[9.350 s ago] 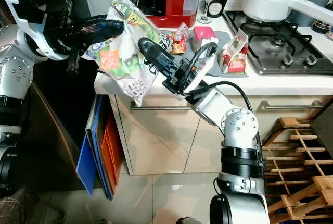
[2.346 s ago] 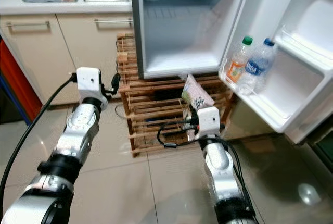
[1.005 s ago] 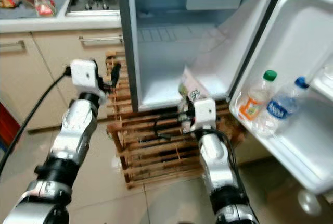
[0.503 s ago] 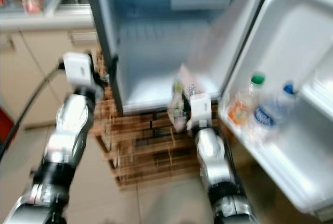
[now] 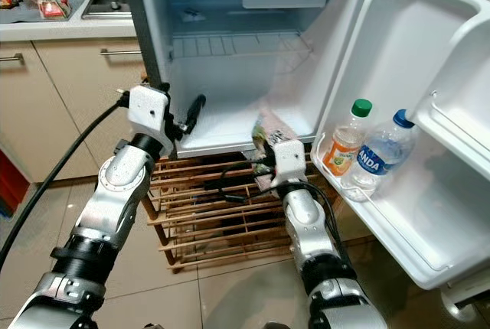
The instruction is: Restocking fridge
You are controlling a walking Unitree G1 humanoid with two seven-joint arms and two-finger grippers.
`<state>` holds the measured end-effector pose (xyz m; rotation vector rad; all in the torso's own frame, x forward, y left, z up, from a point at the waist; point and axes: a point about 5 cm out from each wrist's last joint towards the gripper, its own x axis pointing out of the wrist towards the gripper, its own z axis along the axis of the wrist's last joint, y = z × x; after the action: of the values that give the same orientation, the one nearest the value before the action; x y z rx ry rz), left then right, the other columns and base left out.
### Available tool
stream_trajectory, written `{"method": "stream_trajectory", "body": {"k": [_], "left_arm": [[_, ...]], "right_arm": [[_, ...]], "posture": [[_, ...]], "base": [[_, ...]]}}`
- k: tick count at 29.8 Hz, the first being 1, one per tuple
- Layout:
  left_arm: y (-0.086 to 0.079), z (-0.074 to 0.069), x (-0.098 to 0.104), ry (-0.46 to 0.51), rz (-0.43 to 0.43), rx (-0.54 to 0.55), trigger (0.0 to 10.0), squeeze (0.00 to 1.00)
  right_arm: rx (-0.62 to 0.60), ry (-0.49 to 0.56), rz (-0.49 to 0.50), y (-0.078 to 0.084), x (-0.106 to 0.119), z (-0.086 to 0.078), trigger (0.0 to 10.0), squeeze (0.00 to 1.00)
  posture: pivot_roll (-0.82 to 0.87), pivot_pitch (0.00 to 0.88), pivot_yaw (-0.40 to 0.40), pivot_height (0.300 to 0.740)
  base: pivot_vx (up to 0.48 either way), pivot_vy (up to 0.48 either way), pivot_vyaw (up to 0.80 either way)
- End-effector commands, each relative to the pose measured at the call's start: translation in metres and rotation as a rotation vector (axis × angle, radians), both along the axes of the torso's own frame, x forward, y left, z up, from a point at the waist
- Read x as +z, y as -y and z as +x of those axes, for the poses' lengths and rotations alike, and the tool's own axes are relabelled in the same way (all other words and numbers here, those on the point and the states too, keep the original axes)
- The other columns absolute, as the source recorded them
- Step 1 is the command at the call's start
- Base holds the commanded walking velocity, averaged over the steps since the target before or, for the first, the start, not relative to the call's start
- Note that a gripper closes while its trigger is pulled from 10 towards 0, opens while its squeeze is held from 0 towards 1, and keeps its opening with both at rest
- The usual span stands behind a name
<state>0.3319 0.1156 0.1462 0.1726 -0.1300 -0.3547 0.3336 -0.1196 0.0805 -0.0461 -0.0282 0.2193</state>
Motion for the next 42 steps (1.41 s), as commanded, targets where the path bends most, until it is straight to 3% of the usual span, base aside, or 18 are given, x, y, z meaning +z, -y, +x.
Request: {"method": "stream_trajectory", "body": {"k": [1,2,3,4,7,10,14,19,24,31,35,38,42], "left_arm": [[0.0,-0.004,-0.012,-0.086,0.031,-0.072,10.0,0.0],[-0.002,-0.006,-0.019,-0.128,0.041,-0.099,10.0,0.0],[-0.002,-0.006,-0.019,-0.128,0.041,-0.099,10.0,0.0],[-0.01,-0.011,-0.025,-0.157,0.065,-0.11,10.0,0.0],[-0.017,-0.018,-0.029,-0.175,0.082,-0.127,10.0,0.0],[-0.024,-0.033,-0.032,-0.202,0.08,-0.179,10.0,0.0],[-0.026,-0.064,-0.031,-0.245,0.046,-0.294,10.0,0.0],[-0.025,-0.085,-0.03,-0.278,0.02,-0.318,10.0,0.0],[-0.023,-0.113,-0.028,-0.322,-0.011,-0.32,10.0,0.0],[-0.016,-0.135,-0.025,-0.352,-0.031,-0.308,10.0,0.0],[-0.011,-0.146,-0.02,-0.37,-0.057,-0.294,10.0,0.0],[-0.011,-0.148,-0.018,-0.367,-0.064,-0.273,10.0,0.0],[-0.013,-0.143,-0.015,-0.336,-0.065,-0.222,10.0,0.0]], "right_arm": [[-0.105,-0.05,0.187,0.003,0.009,0.013,0.0,0.0],[-0.147,-0.102,0.295,0.002,0.008,0.016,0.0,0.0],[-0.147,-0.102,0.295,0.002,0.008,0.016,0.0,0.0],[-0.142,-0.126,0.381,-0.011,0.015,0.024,0.0,0.0],[-0.118,-0.118,0.425,-0.023,0.027,0.032,0.0,0.0],[-0.116,-0.133,0.522,-0.034,0.041,0.041,0.0,0.0],[-0.091,-0.18,0.686,-0.048,0.055,0.05,0.0,0.0],[-0.099,-0.207,0.815,-0.055,0.062,0.054,0.0,0.0],[-0.129,-0.284,0.959,-0.063,0.059,0.053,0.0,0.0],[-0.165,-0.334,0.99,-0.074,0.052,0.048,0.0,0.0],[-0.219,-0.373,1.097,-0.068,0.053,0.051,0.0,0.0],[-0.2,-0.345,1.039,-0.067,0.061,0.055,0.0,0.0],[-0.09,-0.233,0.829,-0.078,0.079,0.058,0.0,0.0]], "posture": [[-0.06,0.0,-0.023,0.74],[-0.05,0.0,-0.023,0.74],[-0.05,0.0,-0.023,0.74],[-0.03,0.0,-0.023,0.74],[0.0,0.0,-0.02,0.74],[0.02,0.0,-0.023,0.74],[0.08,0.0,-0.028,0.74],[0.1,0.0,-0.03,0.74],[0.14,0.079,-0.034,0.74],[0.18,0.152,-0.04,0.74],[0.2,0.183,-0.053,0.74],[0.21,0.19,-0.058,0.74],[0.19,0.188,-0.066,0.74]], "base": [[0.0,0.0,0.0],[0.0,0.0,0.0],[0.0,0.0,0.0],[0.0,0.0,0.0],[0.0,0.0,0.0],[0.0,0.0,0.0],[0.0,0.0,0.0],[0.0,0.0,0.0],[0.0,0.0,0.0],[0.0,0.0,0.0],[0.0,0.0,0.0],[0.0,0.0,0.0],[0.0,0.0,0.0]]}}
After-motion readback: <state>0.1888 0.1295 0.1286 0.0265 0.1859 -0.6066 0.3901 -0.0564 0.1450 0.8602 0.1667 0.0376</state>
